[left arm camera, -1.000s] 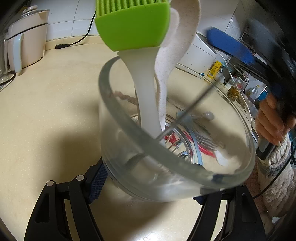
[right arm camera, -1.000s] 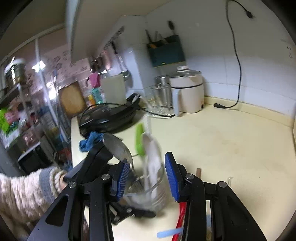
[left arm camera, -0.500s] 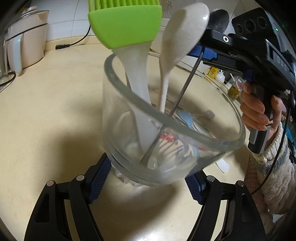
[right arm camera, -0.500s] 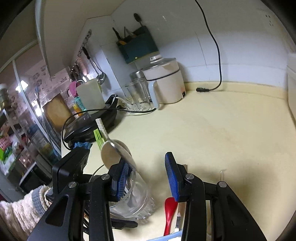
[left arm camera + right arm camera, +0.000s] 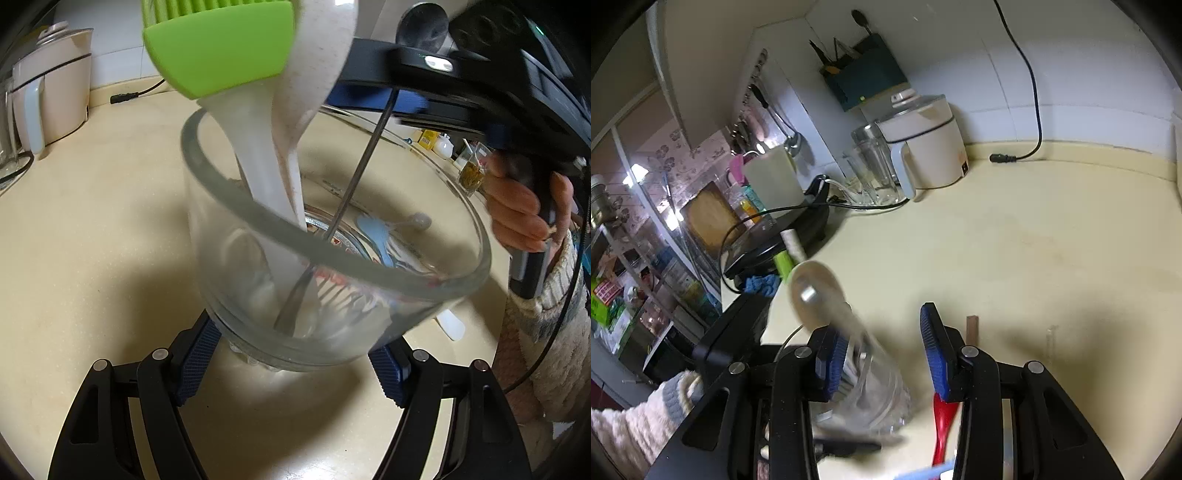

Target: Organize utensils

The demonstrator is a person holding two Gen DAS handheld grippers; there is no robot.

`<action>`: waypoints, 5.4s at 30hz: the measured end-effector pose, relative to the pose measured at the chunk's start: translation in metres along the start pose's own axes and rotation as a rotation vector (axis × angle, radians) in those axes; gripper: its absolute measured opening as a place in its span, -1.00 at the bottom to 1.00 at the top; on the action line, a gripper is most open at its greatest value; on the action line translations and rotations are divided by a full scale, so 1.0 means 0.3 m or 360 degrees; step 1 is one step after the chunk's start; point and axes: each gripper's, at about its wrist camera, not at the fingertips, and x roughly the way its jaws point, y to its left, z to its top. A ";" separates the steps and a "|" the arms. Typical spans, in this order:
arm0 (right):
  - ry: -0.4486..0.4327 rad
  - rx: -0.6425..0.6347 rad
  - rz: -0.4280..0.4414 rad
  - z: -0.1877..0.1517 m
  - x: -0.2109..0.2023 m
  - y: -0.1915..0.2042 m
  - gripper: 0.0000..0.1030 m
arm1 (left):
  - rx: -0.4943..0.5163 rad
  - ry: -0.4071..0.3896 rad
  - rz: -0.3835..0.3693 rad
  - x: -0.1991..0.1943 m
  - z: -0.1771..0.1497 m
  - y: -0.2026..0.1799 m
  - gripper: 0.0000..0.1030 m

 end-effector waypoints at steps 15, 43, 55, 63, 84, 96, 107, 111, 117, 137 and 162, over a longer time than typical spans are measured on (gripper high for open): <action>-0.0130 0.0211 -0.0071 -0.112 -0.223 -0.083 -0.24 | -0.0052 -0.0020 0.0012 0.009 0.007 0.012 0.40; 0.0122 0.0077 -0.0456 -0.201 -0.018 0.017 -0.47 | -0.0024 -0.0094 0.0203 -0.039 -0.048 -0.085 0.42; 0.0105 0.0079 -0.0389 -0.215 0.023 0.026 -0.47 | 0.0364 0.0018 0.0364 -0.018 0.064 -0.098 0.50; 0.0123 0.0070 -0.0284 -0.223 0.067 0.034 -0.47 | 0.0336 -0.0010 0.0323 0.045 0.088 -0.050 0.50; -0.0160 0.0419 -0.0352 -0.169 -0.175 -0.144 -0.47 | 0.0143 -0.0044 0.0172 0.048 0.091 -0.016 0.37; -0.0113 0.0692 -0.0433 -0.268 -0.260 -0.268 -0.44 | 0.0171 -0.0039 0.0216 0.069 0.099 -0.039 0.36; 0.0214 0.0464 -0.0375 -0.313 -0.104 -0.139 -0.44 | 0.0164 -0.0038 0.0207 0.074 0.103 -0.037 0.36; 0.0253 0.0470 -0.0437 -0.330 -0.082 -0.146 -0.44 | 0.0160 -0.0039 0.0203 0.053 0.078 -0.012 0.36; 0.0258 0.0322 -0.0560 -0.328 -0.027 -0.115 -0.42 | 0.0159 -0.0038 0.0202 0.053 0.078 -0.012 0.36; 0.0170 0.0363 -0.0441 -0.305 0.001 -0.138 -0.55 | 0.0143 -0.0019 0.0174 0.045 0.074 0.009 0.37; 0.0185 0.0367 -0.0820 -0.305 -0.101 -0.211 -0.45 | 0.0120 0.0026 0.0172 0.050 0.065 0.029 0.37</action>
